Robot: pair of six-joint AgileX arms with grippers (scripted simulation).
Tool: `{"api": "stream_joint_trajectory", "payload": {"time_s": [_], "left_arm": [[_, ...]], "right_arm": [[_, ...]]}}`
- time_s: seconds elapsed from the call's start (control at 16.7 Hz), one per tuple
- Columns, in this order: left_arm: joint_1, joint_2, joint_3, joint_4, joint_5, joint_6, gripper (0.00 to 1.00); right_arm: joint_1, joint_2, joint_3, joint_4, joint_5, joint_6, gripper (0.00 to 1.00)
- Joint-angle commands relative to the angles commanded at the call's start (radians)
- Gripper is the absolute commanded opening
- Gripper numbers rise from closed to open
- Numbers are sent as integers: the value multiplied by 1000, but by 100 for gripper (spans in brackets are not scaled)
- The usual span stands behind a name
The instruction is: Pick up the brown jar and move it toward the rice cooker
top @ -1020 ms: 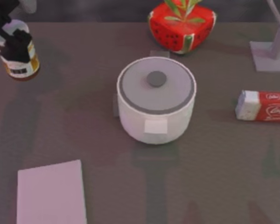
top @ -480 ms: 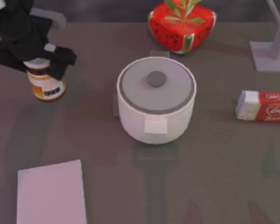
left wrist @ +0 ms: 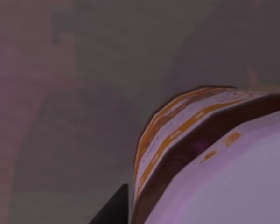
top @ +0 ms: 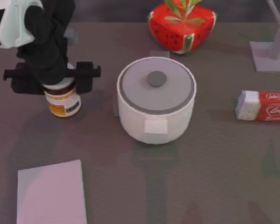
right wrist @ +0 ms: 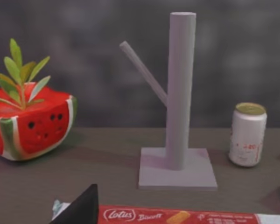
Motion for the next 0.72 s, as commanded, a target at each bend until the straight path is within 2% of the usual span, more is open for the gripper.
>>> {"api": "stream_joint_trajectory", "payload": {"time_s": [0.36,0.72], "left_arm": [[1,3,-7,7,-2,-7,0],[6,86,-71,162,0,0,0]], "right_arm": [[0,0,0,0,0,0,100],[0,0,0,0,0,0,100]]}}
